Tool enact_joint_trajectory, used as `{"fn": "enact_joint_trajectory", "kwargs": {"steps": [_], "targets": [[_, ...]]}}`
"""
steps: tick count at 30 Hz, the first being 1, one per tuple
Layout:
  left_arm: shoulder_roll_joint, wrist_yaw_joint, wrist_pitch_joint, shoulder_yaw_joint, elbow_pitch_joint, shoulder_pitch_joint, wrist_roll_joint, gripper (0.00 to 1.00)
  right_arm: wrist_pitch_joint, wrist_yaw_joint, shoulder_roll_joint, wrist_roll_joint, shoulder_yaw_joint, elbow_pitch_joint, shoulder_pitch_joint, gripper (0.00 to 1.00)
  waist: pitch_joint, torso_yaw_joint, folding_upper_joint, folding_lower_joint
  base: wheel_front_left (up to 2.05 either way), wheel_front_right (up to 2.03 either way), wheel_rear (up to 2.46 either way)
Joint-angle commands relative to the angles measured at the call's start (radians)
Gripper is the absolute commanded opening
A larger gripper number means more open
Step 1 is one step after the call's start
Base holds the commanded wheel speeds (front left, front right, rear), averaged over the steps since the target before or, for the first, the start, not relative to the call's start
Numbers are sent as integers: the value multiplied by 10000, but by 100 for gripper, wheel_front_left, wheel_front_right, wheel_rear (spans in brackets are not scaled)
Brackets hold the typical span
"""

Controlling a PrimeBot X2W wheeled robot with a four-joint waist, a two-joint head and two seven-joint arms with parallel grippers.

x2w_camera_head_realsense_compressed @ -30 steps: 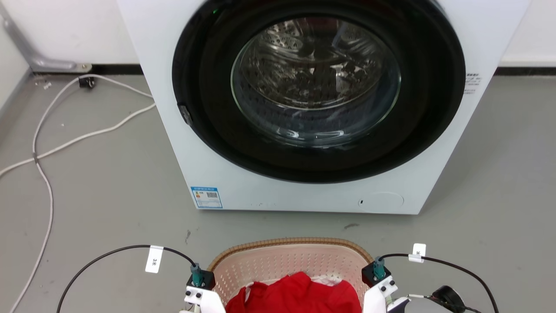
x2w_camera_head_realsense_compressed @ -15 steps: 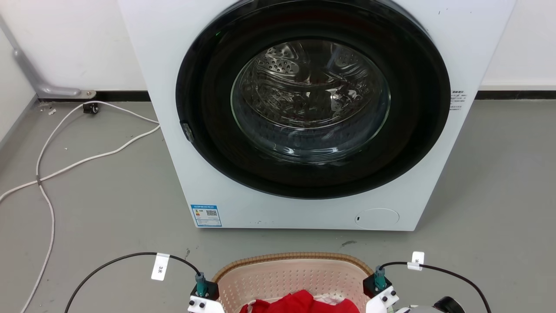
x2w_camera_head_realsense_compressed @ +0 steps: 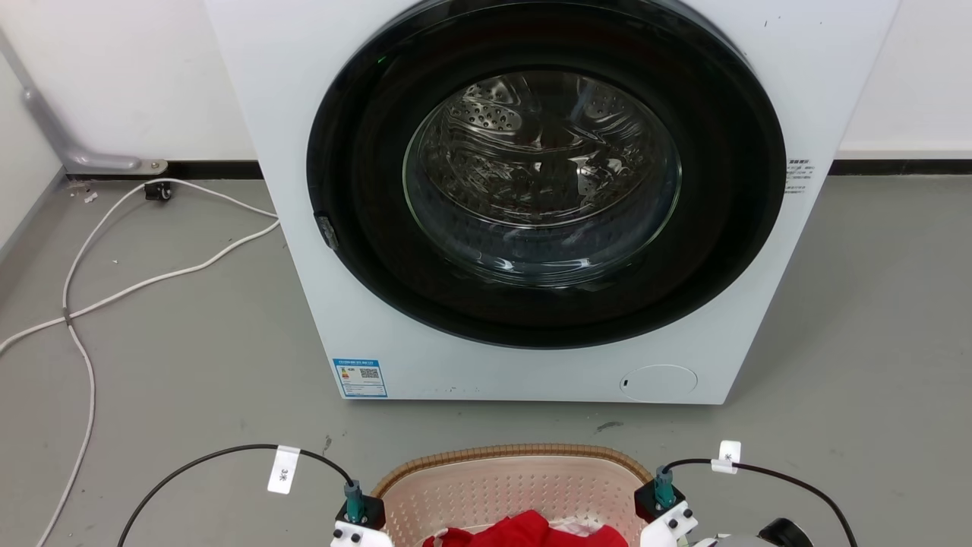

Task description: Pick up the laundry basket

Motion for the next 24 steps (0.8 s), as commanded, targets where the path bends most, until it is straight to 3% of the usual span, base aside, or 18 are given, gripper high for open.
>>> {"fn": "enact_joint_trajectory", "kwargs": {"steps": [1,24], "targets": [[-11,-66,-34,-91,-34,-154,37,0,-57,2,7,-21,107,-10,-158,0,2,-3,-1,0,0,0,0],[31,-66,-297,-941,66,-405,-658,0,-131,2,23,429,593,117,-336,0,40,-60,-1,0,0,0,0]]}}
